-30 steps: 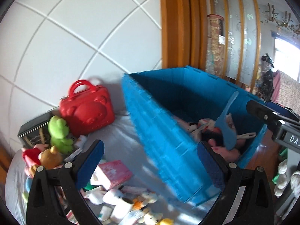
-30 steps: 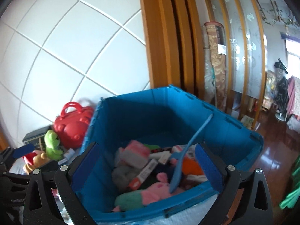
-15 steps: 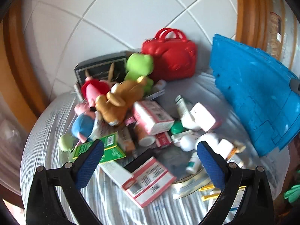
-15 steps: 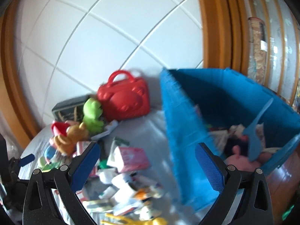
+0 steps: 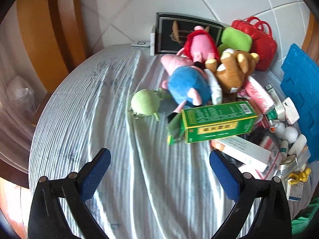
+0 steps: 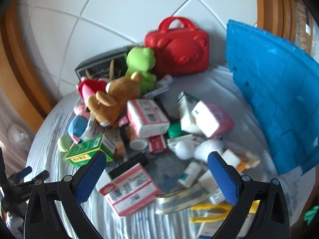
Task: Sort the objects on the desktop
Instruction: 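Return both tools to the pile of objects, then grasp the green round plush with left tool while right tool grasps a white packet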
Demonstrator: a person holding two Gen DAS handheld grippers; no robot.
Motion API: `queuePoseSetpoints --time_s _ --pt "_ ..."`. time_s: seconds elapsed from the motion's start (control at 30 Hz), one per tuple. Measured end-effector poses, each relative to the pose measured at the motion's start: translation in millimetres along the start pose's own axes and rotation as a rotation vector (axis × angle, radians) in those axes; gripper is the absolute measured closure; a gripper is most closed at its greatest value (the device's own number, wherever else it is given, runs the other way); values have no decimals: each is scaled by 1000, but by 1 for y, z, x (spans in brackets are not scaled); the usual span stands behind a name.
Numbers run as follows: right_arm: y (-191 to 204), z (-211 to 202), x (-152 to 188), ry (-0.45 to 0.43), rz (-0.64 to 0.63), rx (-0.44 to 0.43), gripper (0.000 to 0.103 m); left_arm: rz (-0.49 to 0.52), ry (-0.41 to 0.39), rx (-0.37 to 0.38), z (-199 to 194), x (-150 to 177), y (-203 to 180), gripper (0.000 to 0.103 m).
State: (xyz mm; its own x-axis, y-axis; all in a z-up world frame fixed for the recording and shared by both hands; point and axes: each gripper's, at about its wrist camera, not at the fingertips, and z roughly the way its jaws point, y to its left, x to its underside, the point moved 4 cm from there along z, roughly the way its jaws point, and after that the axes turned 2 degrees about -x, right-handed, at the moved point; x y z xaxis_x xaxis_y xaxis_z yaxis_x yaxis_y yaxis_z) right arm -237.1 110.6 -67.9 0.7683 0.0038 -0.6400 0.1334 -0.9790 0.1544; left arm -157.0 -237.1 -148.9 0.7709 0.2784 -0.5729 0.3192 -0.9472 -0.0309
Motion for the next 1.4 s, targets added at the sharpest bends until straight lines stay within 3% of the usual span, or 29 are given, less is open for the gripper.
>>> queuePoseSetpoints --time_s 0.17,0.37,0.47,0.6,0.63,0.67,0.7,0.77,0.97,1.17,1.4 --pt "25 31 10 58 33 5 0 -34 40 -18 44 -17 44 2" --pt "39 63 11 124 58 47 0 29 66 -25 103 -53 46 2" --pt "48 79 9 151 43 64 0 78 100 -18 131 -65 33 13" --pt "62 99 2 182 23 75 0 113 137 -17 161 -69 23 19" --pt "68 104 -1 189 10 76 0 114 146 -1 166 -70 22 21" --pt "76 110 -4 194 -9 76 0 109 156 36 170 -69 20 30" --pt "85 117 -8 197 -31 74 0 102 169 83 173 -69 18 42" --pt "107 131 -15 206 -69 55 0 117 196 115 178 -65 15 43" --pt "158 171 -29 233 -187 37 0 82 133 95 157 -63 30 45" --pt "189 199 -31 261 -277 35 26 -10 65 60 137 -62 54 45" --pt "197 234 -16 329 -287 72 31 -29 37 60 138 -75 55 45"
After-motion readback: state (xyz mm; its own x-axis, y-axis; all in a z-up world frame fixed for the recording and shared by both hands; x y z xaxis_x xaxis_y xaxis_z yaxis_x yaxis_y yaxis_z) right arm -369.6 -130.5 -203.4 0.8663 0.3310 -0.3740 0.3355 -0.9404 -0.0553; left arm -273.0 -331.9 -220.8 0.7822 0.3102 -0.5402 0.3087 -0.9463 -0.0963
